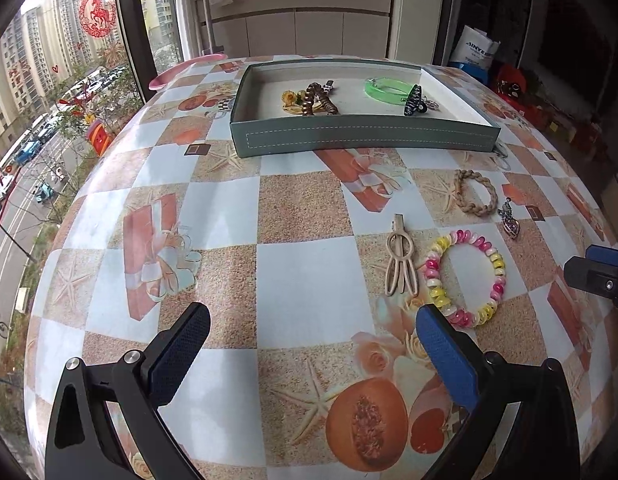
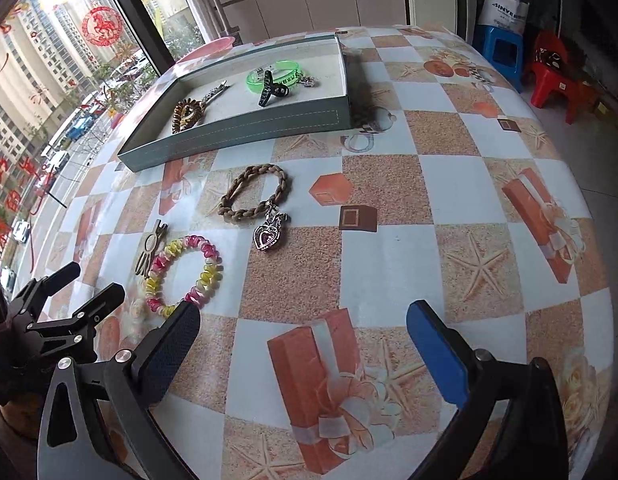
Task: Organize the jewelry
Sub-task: 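Withdraw both tools from the tray toward the remaining jewelry, then grasp the second heart pendant with the right tool while the left tool grasps the beige claw clip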
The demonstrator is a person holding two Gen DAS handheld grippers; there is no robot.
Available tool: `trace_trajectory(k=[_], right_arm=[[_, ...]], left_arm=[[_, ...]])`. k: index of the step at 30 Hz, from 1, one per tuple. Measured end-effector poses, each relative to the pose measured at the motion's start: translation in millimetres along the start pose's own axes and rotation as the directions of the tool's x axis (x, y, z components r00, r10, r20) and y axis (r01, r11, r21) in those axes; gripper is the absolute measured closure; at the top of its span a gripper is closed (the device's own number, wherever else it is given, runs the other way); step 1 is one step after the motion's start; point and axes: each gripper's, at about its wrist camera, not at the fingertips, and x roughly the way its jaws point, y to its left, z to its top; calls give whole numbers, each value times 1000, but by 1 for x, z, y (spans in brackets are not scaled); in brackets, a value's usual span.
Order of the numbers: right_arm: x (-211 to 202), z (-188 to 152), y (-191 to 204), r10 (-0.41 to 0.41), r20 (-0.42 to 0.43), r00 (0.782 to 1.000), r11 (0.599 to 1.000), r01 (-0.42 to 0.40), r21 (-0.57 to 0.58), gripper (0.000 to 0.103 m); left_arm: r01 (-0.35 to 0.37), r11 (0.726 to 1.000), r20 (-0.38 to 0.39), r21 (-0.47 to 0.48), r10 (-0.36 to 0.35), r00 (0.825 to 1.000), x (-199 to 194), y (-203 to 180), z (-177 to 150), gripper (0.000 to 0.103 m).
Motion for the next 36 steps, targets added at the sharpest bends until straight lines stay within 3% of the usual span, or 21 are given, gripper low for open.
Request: trace_trajectory(k=[14, 18, 21, 24, 31, 32, 34, 36], right_arm=[[16, 17, 15, -74, 14, 997, 995, 75, -66, 1], [24, 25, 21, -78, 11, 997, 994, 78, -76, 6], [31, 28, 25, -86, 2, 996, 992, 86, -87, 21], [37, 31, 27, -91, -5, 996, 992, 90, -87, 26], [47, 36, 34, -142, -3, 990, 980, 140, -138, 31], [48, 36, 36, -152, -2, 988, 977, 150, -153, 31], [48, 36, 38, -153, 1, 988, 975, 151, -164, 33], [48, 37, 39, -151, 4, 989, 974, 149, -168, 42]], left_arm=[[-15, 997, -21, 70, 16, 1000, 19, -15, 15, 0], [-22, 997, -20, 79, 23, 1000, 24, -18, 21, 0], [-25, 996, -18, 82, 26, 999, 27, -20, 25, 0], [-28, 996, -15, 85, 30, 999, 29, -20, 27, 0], [-13, 995, -11, 95, 14, 1000, 30, -24, 31, 0], [-9, 995, -11, 97, 10, 1000, 30, -25, 32, 1], [34, 995, -18, 95, -32, 999, 29, -27, 33, 15], [49, 993, -23, 104, -47, 999, 29, -30, 34, 23]])
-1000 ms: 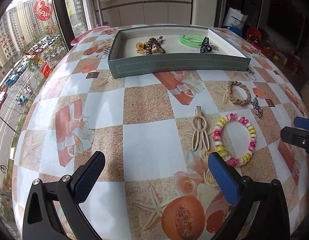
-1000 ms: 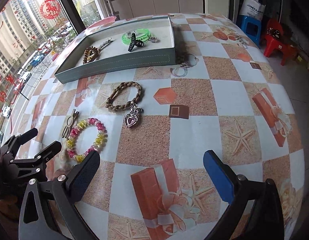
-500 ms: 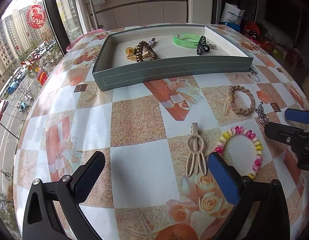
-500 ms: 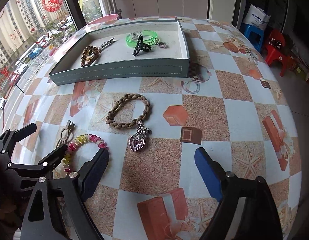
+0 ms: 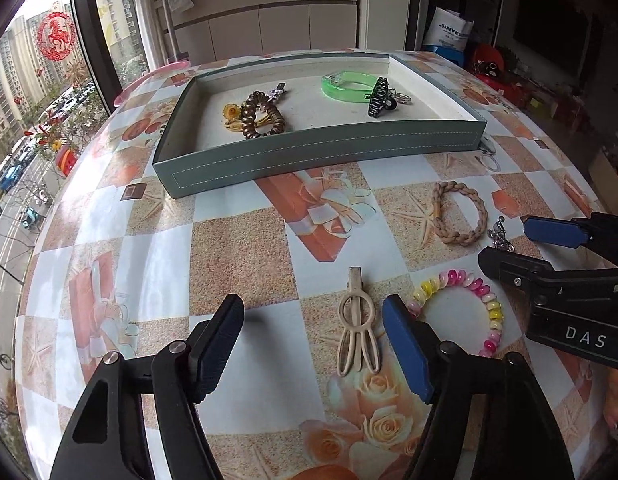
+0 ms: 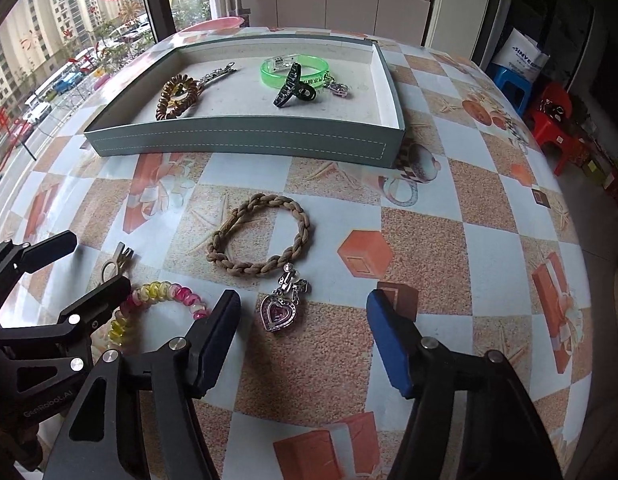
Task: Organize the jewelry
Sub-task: 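Grasp the second heart pendant with the right tool while the left tool grasps the beige claw clip, then carry the pendant and beige clip into the tray and open both tools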
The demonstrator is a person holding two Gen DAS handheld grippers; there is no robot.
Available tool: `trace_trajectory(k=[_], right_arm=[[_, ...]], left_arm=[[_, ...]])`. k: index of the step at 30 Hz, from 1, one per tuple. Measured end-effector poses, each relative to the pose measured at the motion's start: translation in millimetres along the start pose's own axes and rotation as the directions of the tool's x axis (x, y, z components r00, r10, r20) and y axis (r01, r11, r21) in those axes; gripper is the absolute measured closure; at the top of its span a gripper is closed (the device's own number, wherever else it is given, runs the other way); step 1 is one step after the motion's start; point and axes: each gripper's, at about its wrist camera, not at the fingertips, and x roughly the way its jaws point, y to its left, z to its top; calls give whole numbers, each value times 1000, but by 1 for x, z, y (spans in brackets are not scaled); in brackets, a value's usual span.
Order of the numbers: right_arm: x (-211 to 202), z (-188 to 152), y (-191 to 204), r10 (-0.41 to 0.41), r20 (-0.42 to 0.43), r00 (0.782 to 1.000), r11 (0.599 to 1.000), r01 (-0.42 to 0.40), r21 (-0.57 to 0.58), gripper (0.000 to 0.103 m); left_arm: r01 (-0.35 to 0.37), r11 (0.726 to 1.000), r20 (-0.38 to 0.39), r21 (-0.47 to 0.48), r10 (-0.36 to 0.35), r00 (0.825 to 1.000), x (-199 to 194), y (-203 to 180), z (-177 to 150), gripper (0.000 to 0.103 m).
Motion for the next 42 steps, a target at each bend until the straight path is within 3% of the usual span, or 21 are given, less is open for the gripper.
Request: trace_trajectory(k=[4, 8, 9, 10, 15, 33, 42], right_arm=[[-3, 0, 3, 10, 1, 1000, 1000, -10, -14, 62], [-3, 0, 4, 23, 2, 1000, 999, -23, -24, 74], [-4, 0, 4, 27, 3, 1000, 999, -27, -21, 82], [-4, -1, 4, 27, 3, 1000, 999, -27, -18, 84], [-7, -6, -1, 38, 11, 999, 999, -38, -3, 84], [-36, -17, -48, 186, 60, 981, 965, -194, 174, 84], [-61, 5, -60, 214, 118, 970, 952, -234, 197, 84]], left_arm=[[39, 999, -4, 21, -39, 999, -3, -5, 0, 39], [73, 995, -3, 64, -73, 997, -6, -13, 0, 71], [72, 995, -2, 73, -72, 997, -7, -15, -1, 71], [71, 995, -1, 75, -71, 997, -7, -16, -1, 71], [93, 995, 6, 33, -94, 996, -12, -10, -4, 71], [129, 991, 99, -43, -124, 987, -51, 12, 2, 71], [154, 985, 160, -81, -140, 977, -69, 19, 28, 71]])
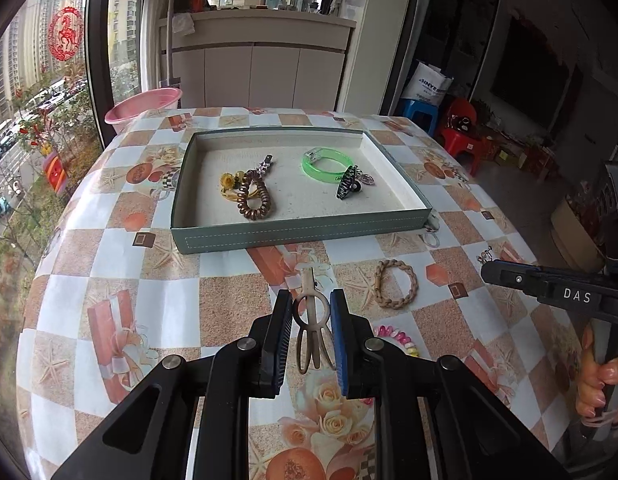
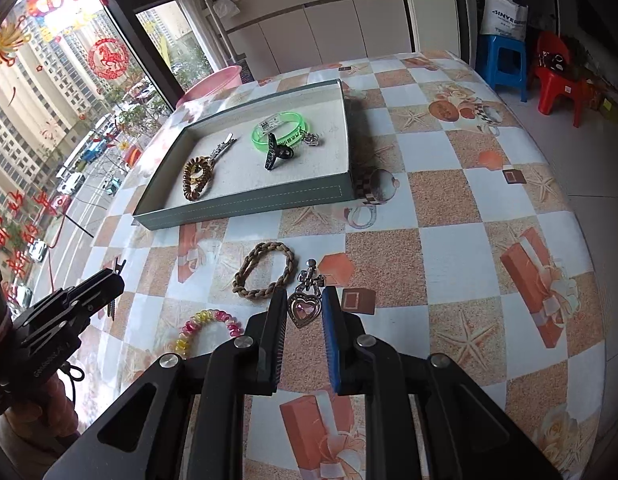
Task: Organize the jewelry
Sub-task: 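Carry the pendant and beige clip into the tray and open both tools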
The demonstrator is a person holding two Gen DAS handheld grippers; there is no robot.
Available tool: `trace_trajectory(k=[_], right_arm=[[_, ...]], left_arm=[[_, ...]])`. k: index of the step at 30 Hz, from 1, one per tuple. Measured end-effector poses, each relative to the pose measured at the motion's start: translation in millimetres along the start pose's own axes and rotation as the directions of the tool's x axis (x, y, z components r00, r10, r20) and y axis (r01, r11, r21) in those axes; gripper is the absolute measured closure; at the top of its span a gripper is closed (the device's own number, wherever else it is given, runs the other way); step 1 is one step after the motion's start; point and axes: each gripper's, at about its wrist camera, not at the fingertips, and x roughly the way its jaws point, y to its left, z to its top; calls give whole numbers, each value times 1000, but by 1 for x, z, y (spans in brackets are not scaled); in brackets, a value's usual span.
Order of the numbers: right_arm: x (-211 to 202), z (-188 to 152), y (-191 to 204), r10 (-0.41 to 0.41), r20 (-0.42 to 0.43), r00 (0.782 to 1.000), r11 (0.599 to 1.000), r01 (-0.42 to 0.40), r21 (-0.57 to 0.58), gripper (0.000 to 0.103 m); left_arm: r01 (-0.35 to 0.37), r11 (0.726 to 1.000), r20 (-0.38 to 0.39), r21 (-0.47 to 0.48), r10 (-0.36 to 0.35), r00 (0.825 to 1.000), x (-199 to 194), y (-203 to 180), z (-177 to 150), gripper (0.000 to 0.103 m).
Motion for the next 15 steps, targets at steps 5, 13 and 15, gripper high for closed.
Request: trace_trajectory(k=[5, 13, 15], right_arm=[[-7, 28, 6, 15, 32, 999, 1000, -15, -8, 84], [5, 80, 18, 42, 49, 998, 999, -41, -30, 84], [14, 91, 20, 51, 39, 998, 998, -50, -28, 84]], left_arm=[[-13, 1000, 29, -5, 14, 999, -3, 7, 24, 71], [-40, 998, 40, -46, 41, 998, 13, 29, 65, 71], [-44, 998, 29, -53, 46, 999, 22, 35, 73, 71]])
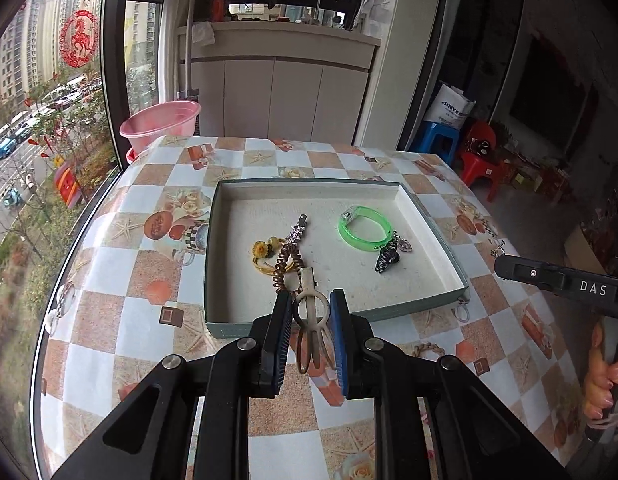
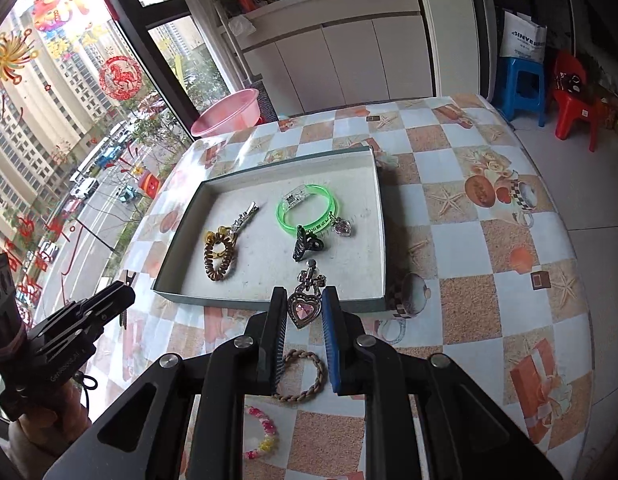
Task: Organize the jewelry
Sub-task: 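Carry the pendant and beige clip into the tray and open both tools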
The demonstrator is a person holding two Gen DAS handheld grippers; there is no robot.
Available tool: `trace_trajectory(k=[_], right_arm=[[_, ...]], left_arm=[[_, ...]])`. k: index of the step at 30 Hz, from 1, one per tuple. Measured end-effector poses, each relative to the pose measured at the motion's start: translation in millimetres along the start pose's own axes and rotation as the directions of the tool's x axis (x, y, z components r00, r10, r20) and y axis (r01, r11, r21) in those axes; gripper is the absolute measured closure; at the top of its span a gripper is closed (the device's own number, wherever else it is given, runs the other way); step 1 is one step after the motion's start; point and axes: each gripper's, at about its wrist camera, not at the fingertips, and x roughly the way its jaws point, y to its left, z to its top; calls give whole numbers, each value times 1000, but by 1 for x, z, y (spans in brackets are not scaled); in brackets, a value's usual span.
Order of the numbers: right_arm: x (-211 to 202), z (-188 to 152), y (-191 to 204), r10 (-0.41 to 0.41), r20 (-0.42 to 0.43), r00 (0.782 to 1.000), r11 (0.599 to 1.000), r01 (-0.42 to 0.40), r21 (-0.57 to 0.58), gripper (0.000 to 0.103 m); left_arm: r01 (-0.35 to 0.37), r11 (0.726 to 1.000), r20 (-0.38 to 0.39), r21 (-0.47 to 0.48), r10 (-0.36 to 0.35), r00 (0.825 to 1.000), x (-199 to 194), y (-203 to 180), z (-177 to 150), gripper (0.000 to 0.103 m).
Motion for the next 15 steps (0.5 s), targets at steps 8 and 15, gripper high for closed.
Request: trace_trajectory(k=[8, 15], right_arm=[[42, 31, -2, -9, -37, 999, 1000, 9, 2, 84], [76, 31, -7, -12, -82, 997, 1000, 12, -1, 84]], left_arm=[[-56, 998, -52, -3, 56, 997, 47, 14, 14, 71], [-91, 996, -115, 3, 90, 989, 84, 23, 8, 71]])
